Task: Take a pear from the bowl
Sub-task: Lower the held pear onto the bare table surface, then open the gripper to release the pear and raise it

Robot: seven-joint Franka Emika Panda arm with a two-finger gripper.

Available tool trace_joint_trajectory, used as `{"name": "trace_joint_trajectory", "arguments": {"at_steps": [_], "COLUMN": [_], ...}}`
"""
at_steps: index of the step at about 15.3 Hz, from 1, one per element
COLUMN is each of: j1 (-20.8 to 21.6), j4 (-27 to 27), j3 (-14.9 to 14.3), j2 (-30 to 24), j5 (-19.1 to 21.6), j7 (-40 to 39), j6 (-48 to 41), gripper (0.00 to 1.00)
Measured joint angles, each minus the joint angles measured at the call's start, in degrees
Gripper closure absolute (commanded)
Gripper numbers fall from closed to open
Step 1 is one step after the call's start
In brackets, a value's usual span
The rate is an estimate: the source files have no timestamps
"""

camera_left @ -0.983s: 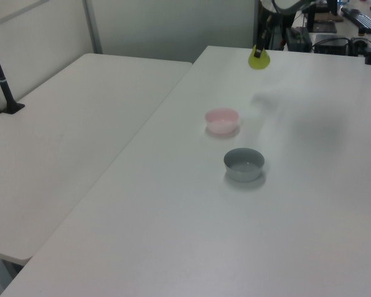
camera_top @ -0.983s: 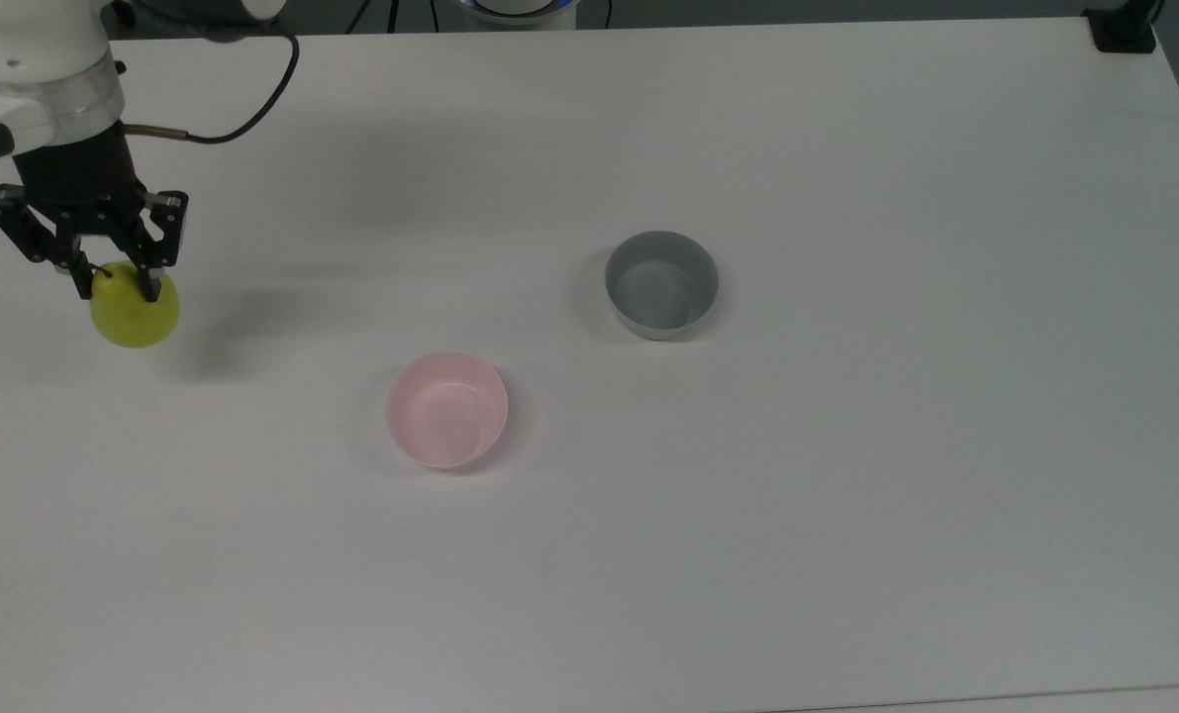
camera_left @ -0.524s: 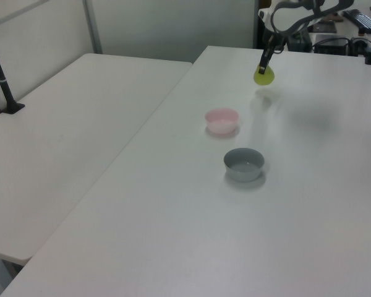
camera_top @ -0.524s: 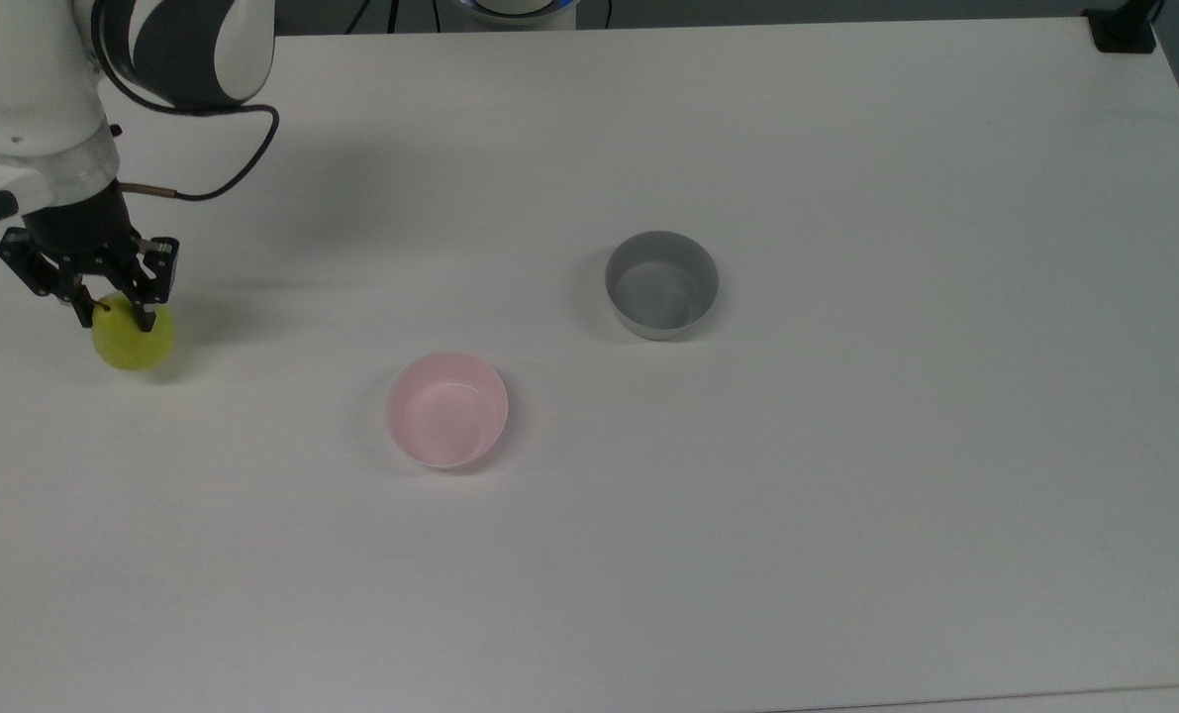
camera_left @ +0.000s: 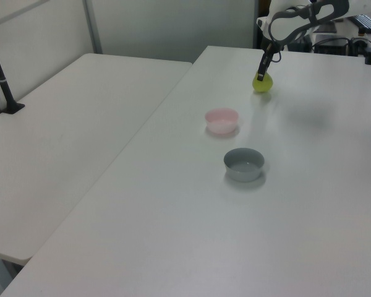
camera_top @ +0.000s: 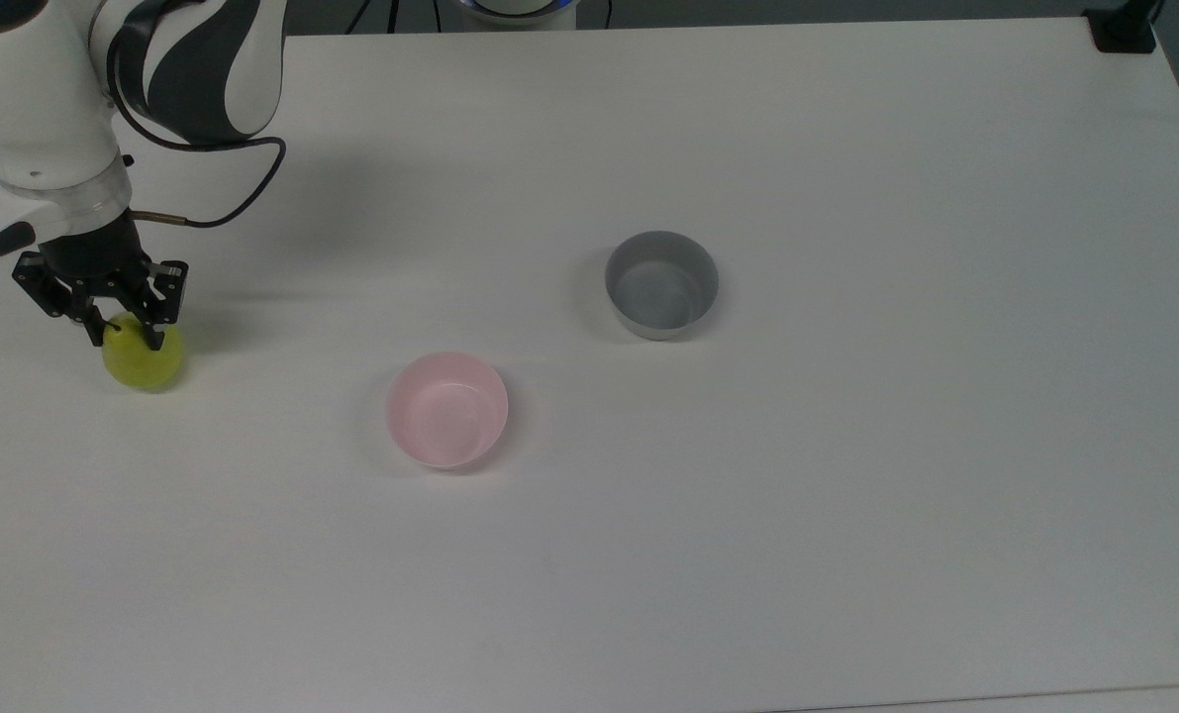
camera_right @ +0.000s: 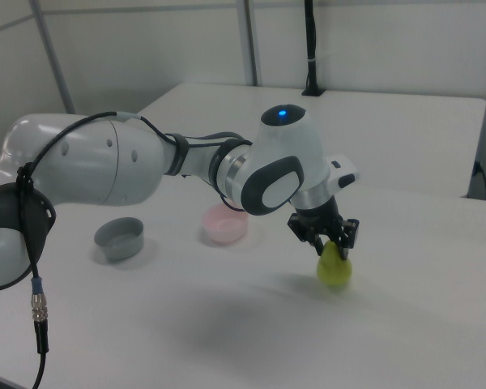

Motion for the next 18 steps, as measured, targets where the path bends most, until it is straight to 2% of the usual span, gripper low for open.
{"name": "trace_joint_trajectory", "arguments": {"at_steps": [1, 2, 5, 6, 12, 18], "j1": [0.0, 0.0, 0.0, 0.0, 0.1, 1.6], "j4": [0.0, 0.0, 0.0, 0.0, 0.7, 2.2], "j3": [0.0, 0.0, 0.0, 0.0, 0.0, 0.2], "j2": [0.0, 0.0, 0.0, 0.0, -1.4, -8.0], "j5": [0.0, 0.0, 0.0, 0.0, 0.0, -0.6], "j7": [0.0, 0.0, 0.0, 0.0, 0.8, 0.9], "j6": [0.0, 0.0, 0.0, 0.0, -0.6, -13.7], "gripper": [0.44, 0.28, 0.03, 0.0, 0.0, 0.0]}}
